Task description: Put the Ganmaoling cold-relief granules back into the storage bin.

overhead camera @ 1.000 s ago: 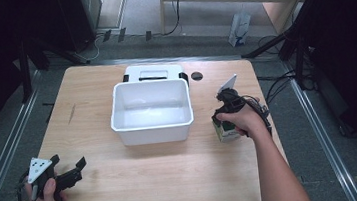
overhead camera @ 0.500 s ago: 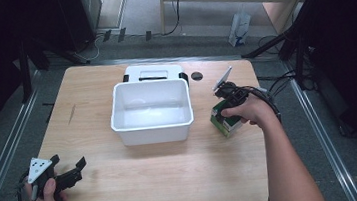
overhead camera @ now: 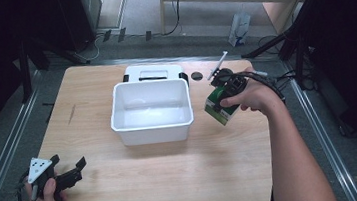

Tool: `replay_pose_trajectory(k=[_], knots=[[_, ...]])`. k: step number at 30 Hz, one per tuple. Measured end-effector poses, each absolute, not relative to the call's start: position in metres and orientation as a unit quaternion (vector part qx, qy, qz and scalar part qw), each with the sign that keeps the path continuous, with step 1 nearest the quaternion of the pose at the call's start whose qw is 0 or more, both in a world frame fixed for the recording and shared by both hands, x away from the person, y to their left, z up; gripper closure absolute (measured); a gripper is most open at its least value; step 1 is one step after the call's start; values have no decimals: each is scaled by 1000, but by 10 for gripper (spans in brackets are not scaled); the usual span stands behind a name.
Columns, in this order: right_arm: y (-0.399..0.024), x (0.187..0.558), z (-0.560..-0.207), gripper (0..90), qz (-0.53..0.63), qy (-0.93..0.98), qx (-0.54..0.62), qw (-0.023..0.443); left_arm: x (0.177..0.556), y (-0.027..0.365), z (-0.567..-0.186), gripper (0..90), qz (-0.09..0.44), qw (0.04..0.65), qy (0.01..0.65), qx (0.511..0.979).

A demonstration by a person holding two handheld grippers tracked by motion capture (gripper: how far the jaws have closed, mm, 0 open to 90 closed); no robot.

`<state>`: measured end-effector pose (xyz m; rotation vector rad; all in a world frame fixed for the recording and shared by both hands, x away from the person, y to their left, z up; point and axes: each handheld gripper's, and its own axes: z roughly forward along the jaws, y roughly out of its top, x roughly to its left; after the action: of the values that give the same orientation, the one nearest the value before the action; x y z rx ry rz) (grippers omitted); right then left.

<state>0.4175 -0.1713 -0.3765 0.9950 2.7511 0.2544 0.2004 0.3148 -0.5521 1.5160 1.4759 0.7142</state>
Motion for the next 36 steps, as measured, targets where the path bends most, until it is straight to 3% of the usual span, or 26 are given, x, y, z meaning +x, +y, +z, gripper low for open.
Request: replay_pose_trajectory(k=[16, 36], knots=[[-133, 416, -324, 163, 94, 965, 219, 111, 200, 315, -552, 56, 285, 441, 594, 609], [-64, 416, -321, 163, 113, 978, 131, 113, 200, 317, -552, 56, 282, 443, 594, 609]])
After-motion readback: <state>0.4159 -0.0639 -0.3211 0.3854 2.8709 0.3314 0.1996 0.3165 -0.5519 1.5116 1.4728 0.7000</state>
